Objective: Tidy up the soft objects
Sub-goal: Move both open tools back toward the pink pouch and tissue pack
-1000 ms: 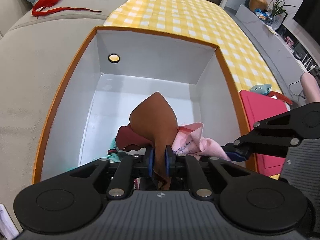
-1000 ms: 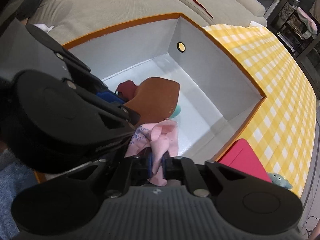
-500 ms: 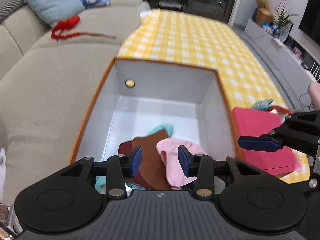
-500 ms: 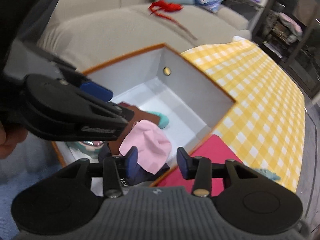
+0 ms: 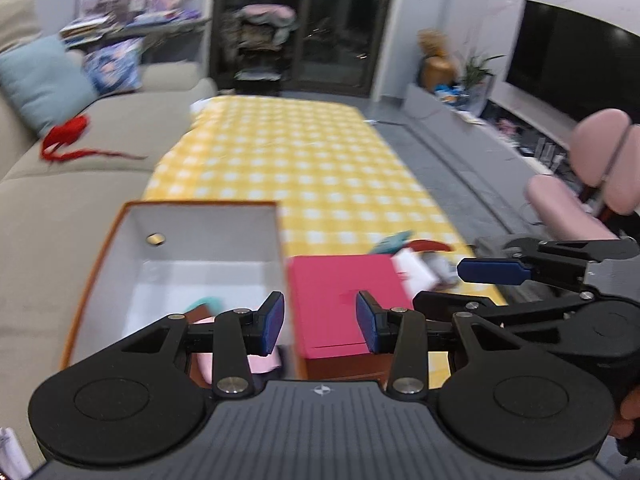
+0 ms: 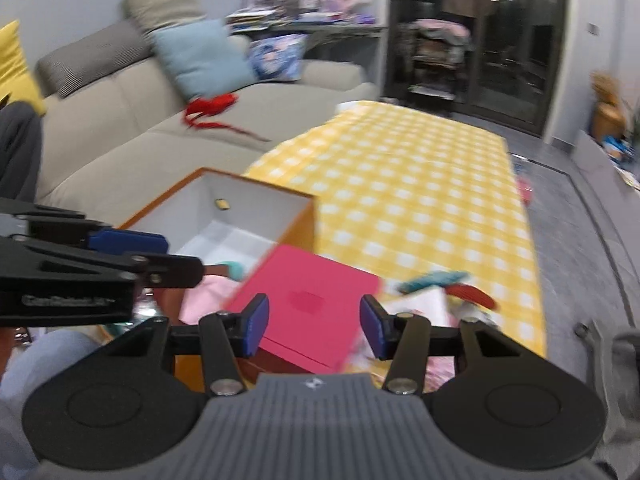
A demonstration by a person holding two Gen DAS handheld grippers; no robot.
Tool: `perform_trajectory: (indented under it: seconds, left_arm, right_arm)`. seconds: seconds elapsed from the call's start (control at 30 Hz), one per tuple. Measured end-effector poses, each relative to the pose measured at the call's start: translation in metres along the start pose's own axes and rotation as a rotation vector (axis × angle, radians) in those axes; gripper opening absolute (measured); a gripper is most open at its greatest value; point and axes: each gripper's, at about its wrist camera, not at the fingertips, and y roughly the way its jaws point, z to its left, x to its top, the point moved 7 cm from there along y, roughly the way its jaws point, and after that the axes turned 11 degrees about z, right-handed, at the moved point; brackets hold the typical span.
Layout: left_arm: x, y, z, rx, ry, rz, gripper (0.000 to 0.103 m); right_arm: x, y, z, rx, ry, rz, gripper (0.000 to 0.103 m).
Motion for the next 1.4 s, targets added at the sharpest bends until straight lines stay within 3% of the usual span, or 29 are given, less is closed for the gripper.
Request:
perform_trajectory:
  seconds: [0.37, 0.57, 0.73, 1.03, 1.13, 1.27, 1.4]
  left_arm:
    - [-0.011, 0.028, -0.073, -0.152, 0.127, 0.057, 0.047]
    - [-0.016, 0.052, -0.097, -0.175, 0.197, 0.128, 0.047]
    - [-0.008, 0.072, -0.113, -0.135, 0.316, 0.161, 0.047]
    - [0.016, 0.131, -0.139, 0.000, 0.557, 0.213, 0.048]
    - [0.020, 0.156, -0.145, 0.042, 0.573, 0.233, 0.054]
    - [0.018, 0.190, -0.152, 0.067, 0.561, 0.288, 0.055]
    - [0.018, 0.216, -0.158, 0.144, 0.561, 0.305, 0.056]
  right_arm:
    - [-0.061, -0.012, -0.079, -0.091, 0.169, 0.041, 0.052]
    - [-0.072, -0.003, -0.103, -0.091, 0.225, 0.074, 0.062]
    - [-0.076, 0.019, -0.123, -0.098, 0.223, 0.131, 0.063]
    - [-0.078, 0.063, -0.159, -0.077, 0.151, 0.225, 0.063]
    - [-0.078, 0.079, -0.166, -0.061, 0.127, 0.245, 0.063]
    - [-0.078, 0.098, -0.172, -0.033, 0.119, 0.270, 0.063]
    - [-0.081, 0.110, -0.178, -0.005, 0.117, 0.282, 0.064]
